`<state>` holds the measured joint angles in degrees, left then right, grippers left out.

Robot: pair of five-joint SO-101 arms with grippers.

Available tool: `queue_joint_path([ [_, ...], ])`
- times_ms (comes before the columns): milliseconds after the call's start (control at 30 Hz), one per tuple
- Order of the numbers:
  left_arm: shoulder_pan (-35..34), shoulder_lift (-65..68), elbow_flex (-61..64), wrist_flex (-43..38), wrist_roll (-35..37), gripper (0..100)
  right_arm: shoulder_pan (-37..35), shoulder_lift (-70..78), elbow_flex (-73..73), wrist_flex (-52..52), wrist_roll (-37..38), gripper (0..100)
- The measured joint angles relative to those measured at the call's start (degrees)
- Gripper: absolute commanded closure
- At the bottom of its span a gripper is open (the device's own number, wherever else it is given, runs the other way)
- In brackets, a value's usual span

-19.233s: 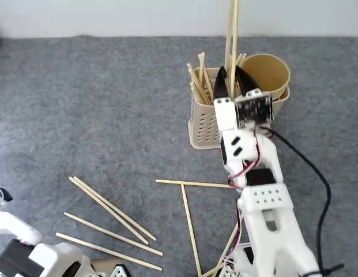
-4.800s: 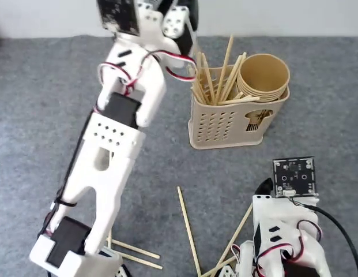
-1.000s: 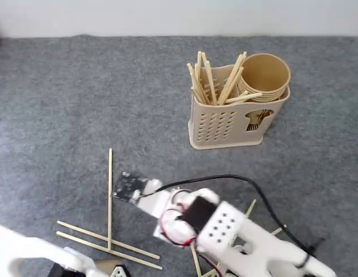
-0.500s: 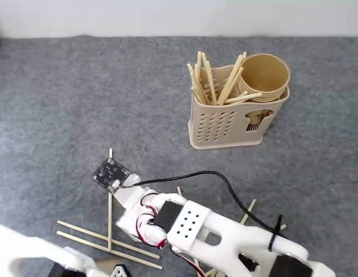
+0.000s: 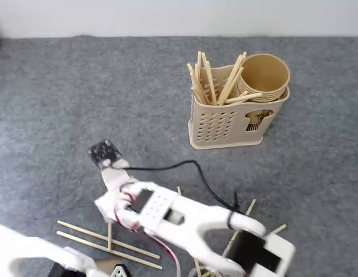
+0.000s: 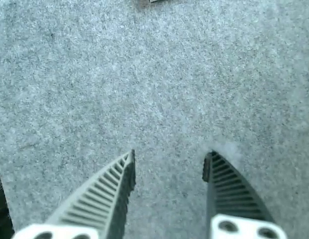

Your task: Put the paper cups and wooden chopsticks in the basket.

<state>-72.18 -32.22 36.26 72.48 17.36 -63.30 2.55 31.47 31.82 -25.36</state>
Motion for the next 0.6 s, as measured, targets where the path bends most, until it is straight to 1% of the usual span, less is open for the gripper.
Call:
queue_joint_path([
  [300, 0.0, 0.0, 2.2, 0.0, 0.0, 78, 1.1, 18.6, -20.7, 14.4, -0.7, 84.9],
  [467, 0.0, 0.0, 2.2, 0.0, 0.0, 78, 1.8, 24.4, -29.1, 21.2, -0.7, 99.7],
  [533, 0.0, 0.0, 2.2, 0.0, 0.0, 78, 3.3, 26.0, -31.6, 23.9, -0.7, 97.8],
  [600, 0.0, 0.0, 2.3, 0.0, 0.0, 78, 4.7, 27.0, -33.7, 26.5, -0.7, 99.1],
])
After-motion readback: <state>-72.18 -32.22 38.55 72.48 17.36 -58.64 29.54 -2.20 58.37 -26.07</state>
